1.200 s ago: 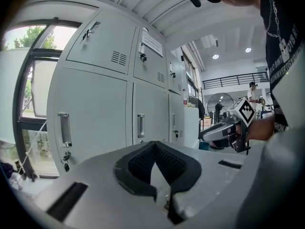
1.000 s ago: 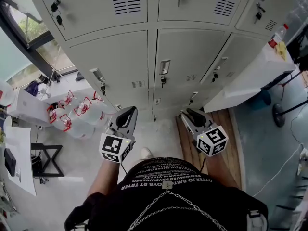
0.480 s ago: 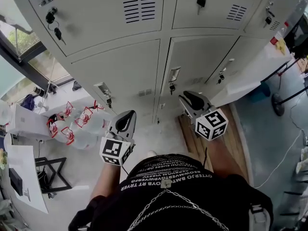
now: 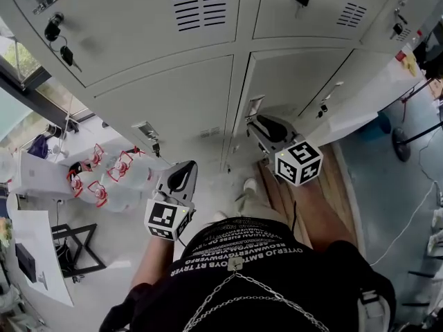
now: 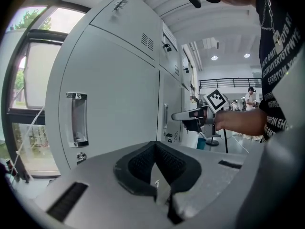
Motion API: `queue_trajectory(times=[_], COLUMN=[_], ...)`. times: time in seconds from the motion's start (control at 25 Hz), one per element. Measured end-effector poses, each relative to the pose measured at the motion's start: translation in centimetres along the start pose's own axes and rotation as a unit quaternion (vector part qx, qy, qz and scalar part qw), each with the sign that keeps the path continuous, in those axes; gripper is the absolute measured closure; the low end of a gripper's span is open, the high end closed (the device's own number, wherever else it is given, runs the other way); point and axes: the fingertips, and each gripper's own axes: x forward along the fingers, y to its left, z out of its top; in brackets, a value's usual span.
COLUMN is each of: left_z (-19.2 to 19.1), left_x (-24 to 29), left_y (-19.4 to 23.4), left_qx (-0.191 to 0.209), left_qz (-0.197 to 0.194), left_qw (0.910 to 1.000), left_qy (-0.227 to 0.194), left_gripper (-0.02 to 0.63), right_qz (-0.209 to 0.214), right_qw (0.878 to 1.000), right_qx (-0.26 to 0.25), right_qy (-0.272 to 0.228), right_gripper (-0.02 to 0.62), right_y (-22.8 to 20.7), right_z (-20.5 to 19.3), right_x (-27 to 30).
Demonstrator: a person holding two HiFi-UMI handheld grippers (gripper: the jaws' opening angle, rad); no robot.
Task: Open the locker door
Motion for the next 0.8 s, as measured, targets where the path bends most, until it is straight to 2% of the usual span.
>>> queue_trajectory(times=[0.2, 0.44, 0.8], left_z=[-0.2, 0.1, -0.7], left_x=[0.1, 1.1, 0.6], left_y=[1.5, 2.2, 3.7], left_qx=[-0.002, 0.001, -0.019], left_qz=[0.027, 0.035, 0.042], left_qw=[0.9995, 0.9991, 0.9988], left_qy=[0.015, 0.021, 0.013], left_gripper=[0.601, 0.601, 0.601], right_qz=[0.014, 0.029, 0.011], right_qw=[1.000, 0.999, 1.000], right_qx=[0.009, 0.013, 0.023], right_qy=[-0.017, -0.021, -0.008], right_gripper=[0.462, 0.451, 0.433], right_y=[-0.5, -0.8, -0.8], right_z=[0.8, 1.4, 1.4], right_x=[1.8, 4.0, 4.3])
